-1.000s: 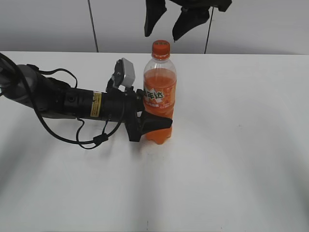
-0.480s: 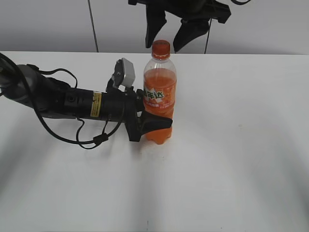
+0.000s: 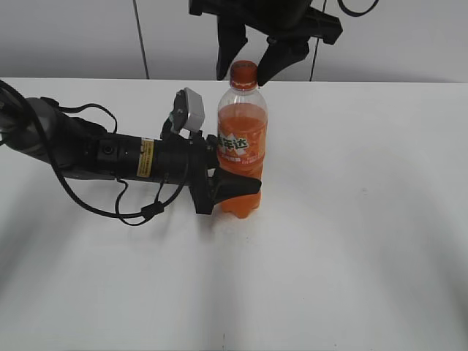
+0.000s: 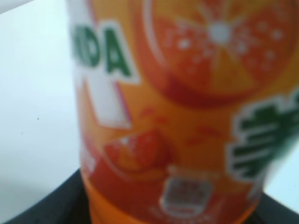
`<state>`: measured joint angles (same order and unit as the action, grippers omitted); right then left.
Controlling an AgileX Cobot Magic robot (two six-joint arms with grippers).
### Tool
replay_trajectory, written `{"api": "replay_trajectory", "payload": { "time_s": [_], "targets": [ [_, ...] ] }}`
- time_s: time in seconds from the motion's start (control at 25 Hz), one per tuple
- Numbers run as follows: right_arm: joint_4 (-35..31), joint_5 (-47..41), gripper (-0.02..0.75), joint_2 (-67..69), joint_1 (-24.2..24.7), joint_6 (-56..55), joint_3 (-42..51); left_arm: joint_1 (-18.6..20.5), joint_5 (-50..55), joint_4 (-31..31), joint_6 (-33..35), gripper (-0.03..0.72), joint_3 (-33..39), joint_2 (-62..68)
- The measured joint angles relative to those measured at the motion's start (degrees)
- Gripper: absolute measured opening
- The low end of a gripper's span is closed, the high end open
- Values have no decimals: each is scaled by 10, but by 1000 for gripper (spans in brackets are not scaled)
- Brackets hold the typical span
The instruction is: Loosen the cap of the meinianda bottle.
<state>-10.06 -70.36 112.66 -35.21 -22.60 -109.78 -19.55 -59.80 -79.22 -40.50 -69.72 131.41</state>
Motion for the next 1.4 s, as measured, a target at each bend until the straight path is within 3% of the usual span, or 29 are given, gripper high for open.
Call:
{"api": "replay_trajectory", "payload": {
  "time_s": [0.2,0.52,1.4],
  "targets": [
    [4,-1,287,0,0,0,0,1,-1,0,0,408,0,0],
    [9,-1,283,0,0,45,0,1,0,0,0,408,0,0],
    [2,-1,274,0,0,612,0,2,-3,-4,0,408,0,0]
  ]
}}
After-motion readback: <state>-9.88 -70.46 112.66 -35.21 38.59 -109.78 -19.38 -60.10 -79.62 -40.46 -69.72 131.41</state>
